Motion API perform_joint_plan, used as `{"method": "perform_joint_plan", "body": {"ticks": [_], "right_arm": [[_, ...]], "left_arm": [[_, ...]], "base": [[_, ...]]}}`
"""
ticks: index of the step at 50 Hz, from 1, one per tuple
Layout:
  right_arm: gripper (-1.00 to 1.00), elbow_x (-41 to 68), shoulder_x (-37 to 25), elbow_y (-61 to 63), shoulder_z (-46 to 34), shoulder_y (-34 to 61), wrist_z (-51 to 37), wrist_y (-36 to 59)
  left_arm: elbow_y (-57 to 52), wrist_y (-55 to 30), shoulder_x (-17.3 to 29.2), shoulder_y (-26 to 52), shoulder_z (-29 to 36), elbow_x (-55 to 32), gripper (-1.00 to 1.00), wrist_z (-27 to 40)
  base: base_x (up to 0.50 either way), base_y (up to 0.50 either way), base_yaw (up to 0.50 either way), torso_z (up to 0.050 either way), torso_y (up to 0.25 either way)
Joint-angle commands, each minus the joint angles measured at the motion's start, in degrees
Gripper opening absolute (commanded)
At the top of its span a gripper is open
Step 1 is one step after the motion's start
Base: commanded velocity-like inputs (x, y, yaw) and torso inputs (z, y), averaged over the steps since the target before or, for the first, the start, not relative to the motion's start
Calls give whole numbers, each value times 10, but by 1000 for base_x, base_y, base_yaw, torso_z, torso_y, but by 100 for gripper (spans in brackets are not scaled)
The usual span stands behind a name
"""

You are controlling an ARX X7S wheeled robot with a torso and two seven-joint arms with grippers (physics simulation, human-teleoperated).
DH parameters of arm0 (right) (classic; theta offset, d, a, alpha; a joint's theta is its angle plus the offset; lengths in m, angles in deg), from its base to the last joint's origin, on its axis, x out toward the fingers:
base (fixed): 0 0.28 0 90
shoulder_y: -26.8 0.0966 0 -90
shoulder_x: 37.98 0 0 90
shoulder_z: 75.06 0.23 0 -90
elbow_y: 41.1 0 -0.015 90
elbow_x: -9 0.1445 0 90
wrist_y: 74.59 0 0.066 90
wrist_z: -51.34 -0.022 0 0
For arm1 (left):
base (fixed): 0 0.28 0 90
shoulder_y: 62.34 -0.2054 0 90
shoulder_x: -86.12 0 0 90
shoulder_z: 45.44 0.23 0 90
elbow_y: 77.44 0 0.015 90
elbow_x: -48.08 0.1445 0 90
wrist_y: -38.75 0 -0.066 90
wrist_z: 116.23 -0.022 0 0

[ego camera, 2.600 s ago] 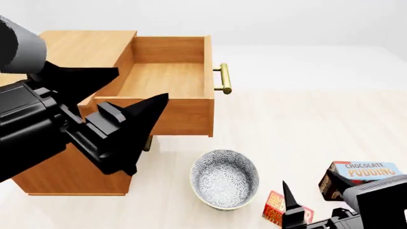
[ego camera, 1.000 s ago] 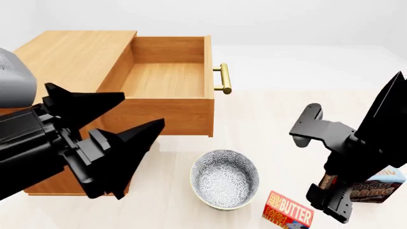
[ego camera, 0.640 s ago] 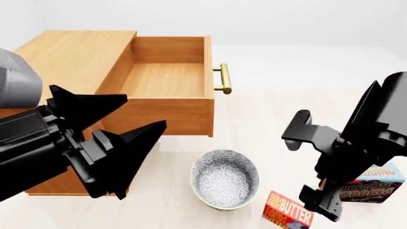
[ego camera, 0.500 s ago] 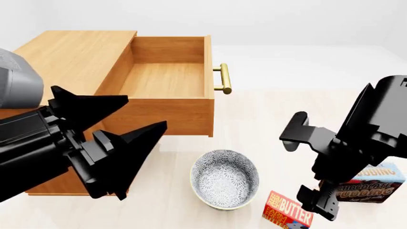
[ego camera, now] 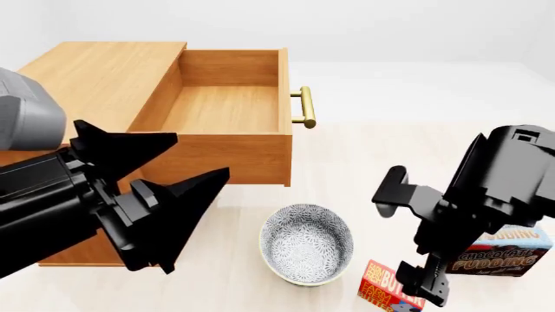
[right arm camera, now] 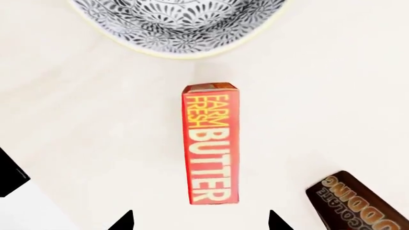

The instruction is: Put the butter at the back in the top drawer of the cabinet and close it.

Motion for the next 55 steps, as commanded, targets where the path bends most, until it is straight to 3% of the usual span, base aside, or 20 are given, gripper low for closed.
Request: {"method": "perform_joint_plan", "body": {"ticks": [1,55], "right_arm": [[100,-14,8,-22,-7,-26,10,-24],[100,-68,67,-164,-39,-142,32,-88]], "left_arm": [[1,3,-2,-8,1,5,100,-2],[8,8,-14,-34,3,21,100,-3]], "base": [[0,0,0,0,0],[0,0,0,0,0]]}}
